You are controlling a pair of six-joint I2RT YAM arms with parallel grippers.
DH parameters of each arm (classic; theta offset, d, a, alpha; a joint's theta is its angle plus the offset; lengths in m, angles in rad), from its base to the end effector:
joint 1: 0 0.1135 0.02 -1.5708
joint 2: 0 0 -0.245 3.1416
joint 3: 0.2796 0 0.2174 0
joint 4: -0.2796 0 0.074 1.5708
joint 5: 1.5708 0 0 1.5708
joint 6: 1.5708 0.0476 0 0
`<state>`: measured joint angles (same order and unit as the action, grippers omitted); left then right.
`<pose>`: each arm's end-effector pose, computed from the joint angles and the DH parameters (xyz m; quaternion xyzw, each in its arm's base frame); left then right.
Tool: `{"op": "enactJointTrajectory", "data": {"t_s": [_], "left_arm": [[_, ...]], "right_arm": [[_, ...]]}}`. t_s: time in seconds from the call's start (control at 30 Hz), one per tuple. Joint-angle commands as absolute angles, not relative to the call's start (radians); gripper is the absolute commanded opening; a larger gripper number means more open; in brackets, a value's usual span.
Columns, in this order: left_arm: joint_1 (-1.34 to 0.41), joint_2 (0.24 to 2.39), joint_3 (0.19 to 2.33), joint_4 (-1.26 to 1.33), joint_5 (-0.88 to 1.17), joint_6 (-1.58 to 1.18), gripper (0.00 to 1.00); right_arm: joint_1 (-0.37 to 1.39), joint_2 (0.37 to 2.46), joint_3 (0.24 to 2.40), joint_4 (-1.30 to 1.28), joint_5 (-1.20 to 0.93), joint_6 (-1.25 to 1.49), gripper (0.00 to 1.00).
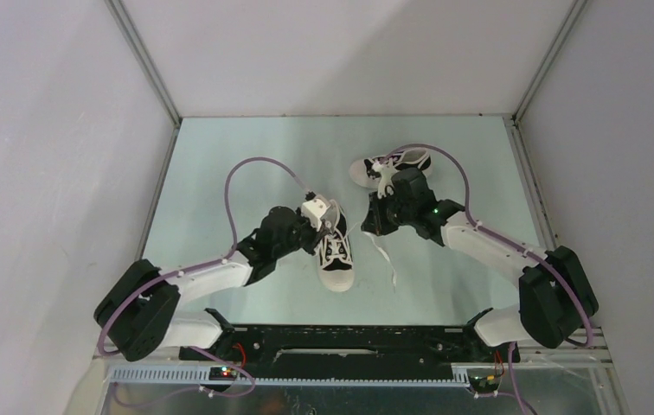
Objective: Tie the shoes
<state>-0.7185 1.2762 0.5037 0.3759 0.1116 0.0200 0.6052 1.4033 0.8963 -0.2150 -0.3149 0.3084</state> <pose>0.1864 -0.1701 0.1982 0.3288 0.7641 -0.2329 0.5038 0.2223 0.1717 0.2272 -0.1969 0.8806 0.3076 0.3020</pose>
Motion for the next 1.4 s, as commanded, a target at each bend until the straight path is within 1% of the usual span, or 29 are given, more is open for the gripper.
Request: {"op": "enactJointTrajectory", "data": {"t_s": [0.0, 0.23, 0.43, 0.6, 0.97, 1.37], "left_arm": [[-0.73, 1.302, 0.568, 0.341, 0.169, 0.124, 0.0], [-0.753, 1.357, 0.685, 0.129, 0.215, 0.296, 0.0], [-0.755, 1.359, 0.722, 0.056, 0.209, 0.382, 0.0], [-0.756, 1.369, 0.771, -0.038, 0.201, 0.445, 0.0], [-0.766, 1.366, 0.788, -0.074, 0.241, 0.565, 0.0], [-0.768, 1.404, 0.826, -0.082, 0.252, 0.583, 0.0]], "right_arm": [[0.561, 1.421, 0.966, -0.209, -0.388, 0.357, 0.01], [0.553, 1.516, 1.085, -0.301, -0.501, 0.366, 0.03], [0.555, 1.568, 1.131, -0.308, -0.564, 0.375, 0.05], [0.564, 1.612, 1.172, -0.322, -0.565, 0.38, 0.06], [0.592, 1.673, 1.249, -0.355, -0.545, 0.381, 0.06], [0.613, 1.687, 1.29, -0.405, -0.529, 0.371, 0.07]]}}
